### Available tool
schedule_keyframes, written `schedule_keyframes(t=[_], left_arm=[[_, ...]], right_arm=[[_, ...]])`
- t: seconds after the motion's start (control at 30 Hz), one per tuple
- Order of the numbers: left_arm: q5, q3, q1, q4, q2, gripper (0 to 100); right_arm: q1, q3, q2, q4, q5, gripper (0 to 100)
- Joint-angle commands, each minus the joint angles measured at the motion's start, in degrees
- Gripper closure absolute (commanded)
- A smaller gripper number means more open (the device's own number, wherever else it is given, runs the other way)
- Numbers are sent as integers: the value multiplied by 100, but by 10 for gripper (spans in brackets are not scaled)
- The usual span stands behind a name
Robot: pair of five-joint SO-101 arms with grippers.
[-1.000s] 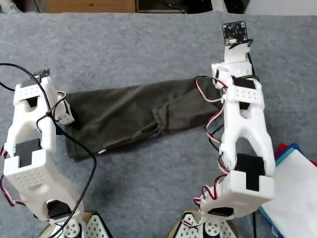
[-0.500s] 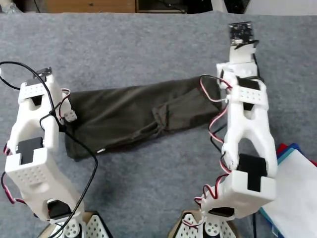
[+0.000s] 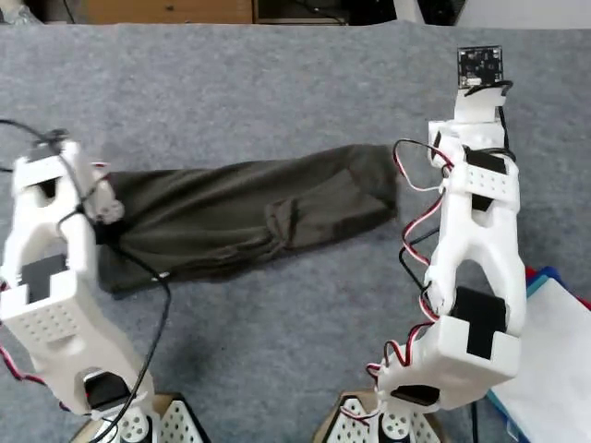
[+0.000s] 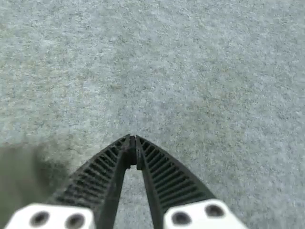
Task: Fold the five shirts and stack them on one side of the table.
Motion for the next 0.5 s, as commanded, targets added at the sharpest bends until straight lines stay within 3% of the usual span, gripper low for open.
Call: schedule_keyframes(t=[0.0,0.3,0.47], left_arm=[[-299,-624,-607,281,-40,981],[-668,-2101,-879,1116,-40,981],[-624,-2664,-158,1776,-40,980]], right_arm=[[92,-127,-347,-141,-35,992],[75,-338,-22,-97,0,992],[84,-453,145,-97,-9,992]])
